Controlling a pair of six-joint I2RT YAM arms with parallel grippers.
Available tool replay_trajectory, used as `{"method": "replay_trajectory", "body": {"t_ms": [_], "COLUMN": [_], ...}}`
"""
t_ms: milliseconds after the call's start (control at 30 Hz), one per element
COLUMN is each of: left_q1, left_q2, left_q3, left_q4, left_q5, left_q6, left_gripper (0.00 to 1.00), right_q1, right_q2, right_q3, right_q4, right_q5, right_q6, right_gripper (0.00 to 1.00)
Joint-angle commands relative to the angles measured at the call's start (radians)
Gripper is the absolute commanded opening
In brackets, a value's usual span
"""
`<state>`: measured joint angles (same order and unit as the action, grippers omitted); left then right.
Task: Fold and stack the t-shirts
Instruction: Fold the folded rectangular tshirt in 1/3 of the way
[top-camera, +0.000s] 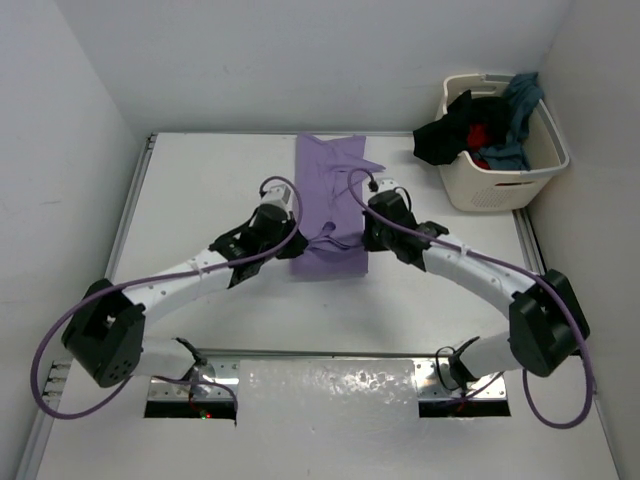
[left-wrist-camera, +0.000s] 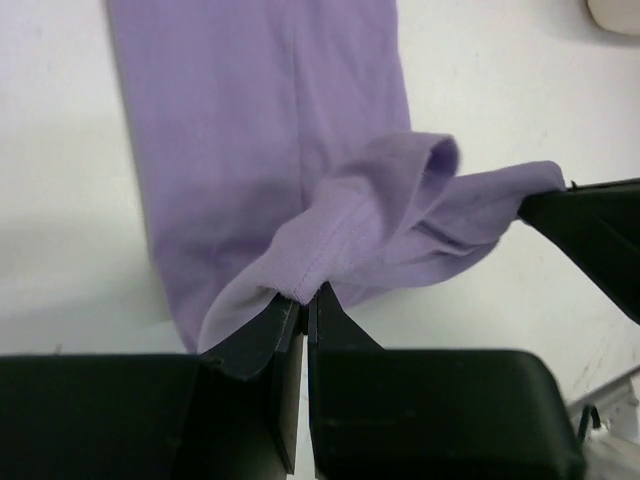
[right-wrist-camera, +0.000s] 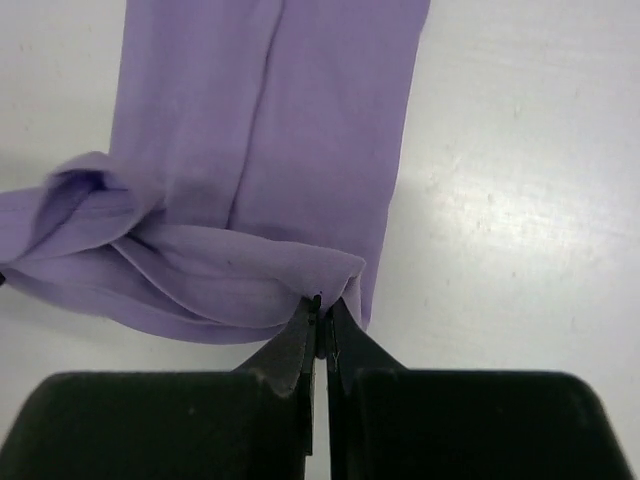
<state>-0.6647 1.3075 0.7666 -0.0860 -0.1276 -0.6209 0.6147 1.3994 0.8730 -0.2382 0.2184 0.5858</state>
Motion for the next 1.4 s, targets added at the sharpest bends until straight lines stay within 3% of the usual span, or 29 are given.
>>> {"method": "replay_trajectory", "body": {"t_ms": [0,167,533,967,1000,1033,1067,1100,1133,1167,1200,1233,1333,1367], "left_q1": [0.033,0.134,0.197,0.241,0.241,0.243,0.243,0.243,0.244,0.244,0.247,0.247,0.257,0.257], "left_q2": [0.073,0.203,0.485,0.630,0.648,0.657,0.667,0.685,0.694,0.710,0.711,0.707,0.630,0.609], "left_q3": [0.117,0.212,0.445,0.559,0.575,0.588,0.603,0.635,0.655,0.701,0.720,0.727,0.679,0.660], "left_q4": [0.045,0.069,0.115,0.088,0.088,0.088,0.050,0.043,0.016,-0.007,-0.030,-0.049,-0.040,-0.038], "left_q5": [-0.017,0.068,0.150,0.174,0.181,0.186,0.198,0.204,0.206,0.200,0.194,0.183,0.166,0.155], "left_q6": [0.104,0.136,0.246,0.273,0.282,0.294,0.303,0.312,0.322,0.328,0.332,0.334,0.314,0.308], "left_gripper": [0.00,0.00,0.00,0.00,0.00,0.05,0.12,0.40,0.52,0.61,0.65,0.75,0.79,0.96], "right_q1": [-0.052,-0.118,-0.188,-0.233,-0.234,-0.237,-0.240,-0.240,-0.242,-0.240,-0.242,-0.242,-0.240,-0.240], "right_q2": [0.062,0.183,0.392,0.558,0.566,0.582,0.589,0.596,0.604,0.602,0.598,0.583,0.520,0.501], "right_q3": [0.095,0.207,0.362,0.483,0.497,0.506,0.514,0.538,0.552,0.567,0.570,0.570,0.540,0.491], "right_q4": [0.043,0.056,0.068,0.060,0.057,0.057,0.059,0.056,0.047,0.039,0.034,0.030,0.039,0.052], "right_q5": [-0.048,-0.096,-0.129,-0.163,-0.169,-0.171,-0.178,-0.189,-0.194,-0.212,-0.212,-0.212,-0.241,-0.255], "right_q6": [-0.063,-0.083,-0.081,-0.075,-0.072,-0.073,-0.078,-0.090,-0.098,-0.118,-0.122,-0.132,-0.152,-0.149], "right_gripper": [0.00,0.00,0.00,0.00,0.04,0.16,0.20,0.29,0.43,0.50,0.62,0.72,0.72,0.72]}}
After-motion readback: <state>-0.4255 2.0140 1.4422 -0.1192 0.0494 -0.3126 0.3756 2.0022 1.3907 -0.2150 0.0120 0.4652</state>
